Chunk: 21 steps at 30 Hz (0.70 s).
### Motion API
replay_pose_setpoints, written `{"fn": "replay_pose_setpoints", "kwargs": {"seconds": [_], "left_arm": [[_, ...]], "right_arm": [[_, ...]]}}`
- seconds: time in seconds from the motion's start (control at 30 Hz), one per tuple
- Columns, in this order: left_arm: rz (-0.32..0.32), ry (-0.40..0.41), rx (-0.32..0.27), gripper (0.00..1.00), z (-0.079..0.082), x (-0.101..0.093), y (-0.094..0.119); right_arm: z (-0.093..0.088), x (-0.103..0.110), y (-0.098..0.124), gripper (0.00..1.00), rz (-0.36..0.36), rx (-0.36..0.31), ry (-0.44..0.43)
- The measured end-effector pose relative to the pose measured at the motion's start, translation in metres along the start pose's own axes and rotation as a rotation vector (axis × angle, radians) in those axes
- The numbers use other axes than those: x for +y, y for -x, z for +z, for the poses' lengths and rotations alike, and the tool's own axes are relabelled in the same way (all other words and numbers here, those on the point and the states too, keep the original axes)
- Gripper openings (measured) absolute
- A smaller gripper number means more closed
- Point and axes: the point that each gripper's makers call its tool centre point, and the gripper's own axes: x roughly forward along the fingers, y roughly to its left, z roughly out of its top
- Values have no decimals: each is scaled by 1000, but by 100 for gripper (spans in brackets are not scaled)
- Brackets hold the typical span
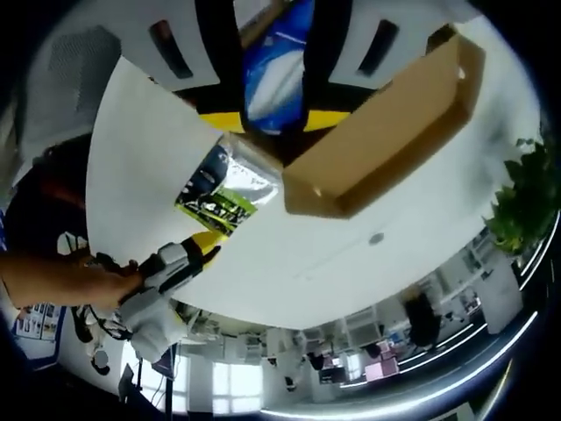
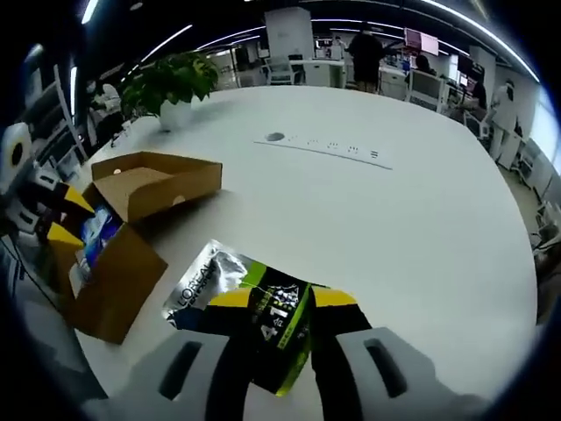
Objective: Operate the shoe box by opening the lid, removing the specified soft item, and placing it in the target area until the item is outside and the box remains undamaged.
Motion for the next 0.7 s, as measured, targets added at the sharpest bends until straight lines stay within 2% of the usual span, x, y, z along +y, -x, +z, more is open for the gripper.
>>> {"fn": "replay_pose_setpoints", "kwargs": {"seconds": [0.43,0.7], "left_arm": [[60,48,5,25,-27,21,30],[87,86,-2,28,-42,33,46]], "right_arm": [[14,42,26,24,46,-45,37],[25,78,39,26,94,-67,67]]}}
